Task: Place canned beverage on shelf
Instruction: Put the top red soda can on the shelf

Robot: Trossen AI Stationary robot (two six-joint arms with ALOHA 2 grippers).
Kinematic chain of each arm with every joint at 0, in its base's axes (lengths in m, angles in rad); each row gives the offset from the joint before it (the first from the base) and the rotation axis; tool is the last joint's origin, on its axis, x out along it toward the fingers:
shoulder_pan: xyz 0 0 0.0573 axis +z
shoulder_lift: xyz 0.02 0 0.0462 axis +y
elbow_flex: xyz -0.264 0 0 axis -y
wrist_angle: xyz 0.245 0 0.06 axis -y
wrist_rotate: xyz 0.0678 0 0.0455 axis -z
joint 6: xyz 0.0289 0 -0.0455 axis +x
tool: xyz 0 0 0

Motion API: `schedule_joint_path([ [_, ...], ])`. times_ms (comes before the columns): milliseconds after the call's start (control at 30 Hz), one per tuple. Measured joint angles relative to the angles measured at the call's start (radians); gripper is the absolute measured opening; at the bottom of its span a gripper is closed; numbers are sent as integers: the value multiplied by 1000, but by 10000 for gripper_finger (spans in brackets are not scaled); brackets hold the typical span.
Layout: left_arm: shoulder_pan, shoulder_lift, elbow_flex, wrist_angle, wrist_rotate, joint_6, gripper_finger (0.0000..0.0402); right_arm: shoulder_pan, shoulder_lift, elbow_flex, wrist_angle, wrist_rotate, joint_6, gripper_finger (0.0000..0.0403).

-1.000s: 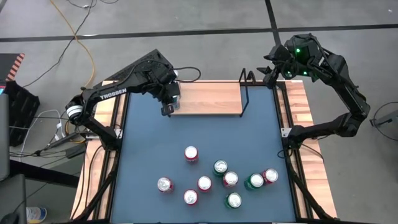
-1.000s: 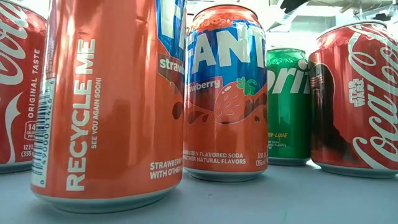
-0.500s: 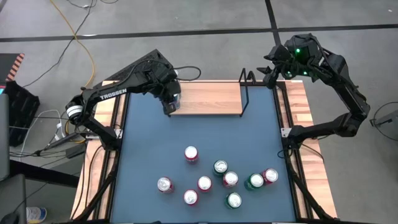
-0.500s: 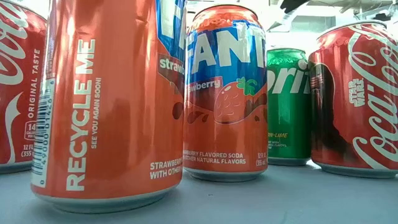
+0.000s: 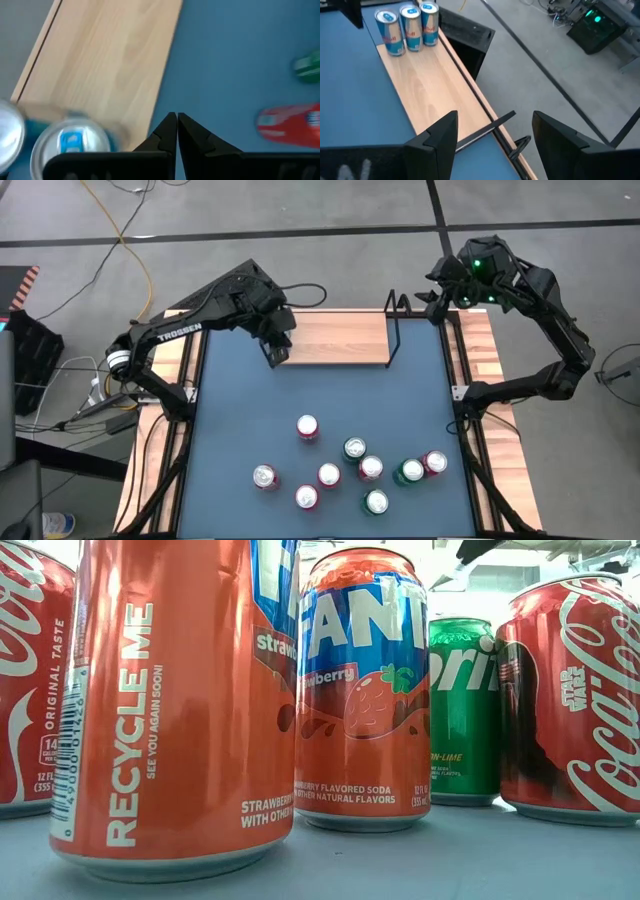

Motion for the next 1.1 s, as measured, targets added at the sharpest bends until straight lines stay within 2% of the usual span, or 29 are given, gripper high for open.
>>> schedule_joint_path([
  [100,-16,0,50,1,66,19,0,2,0,0,-24,-26,10,240],
  [267,-50,-1,112,24,208,-9,6,8,6,0,-94,-136,75,240],
  [467,-129,-2,115,234,293,-121,44,77,21,-1,-206,-195,81,240],
  [633,-195,0,115,285,253,-153,97,149,21,-1,-179,-191,111,240],
  [800,-211,0,115,173,222,-122,152,194,21,-1,-164,-183,84,247],
  [900,-244,0,115,75,199,-54,182,199,21,-1,-154,-182,69,256],
  [1000,-315,0,114,-16,118,33,204,198,21,-1,-149,-181,68,263],
  [1100,-401,1,114,-28,2,98,223,199,21,-1,-149,-182,64,266],
])
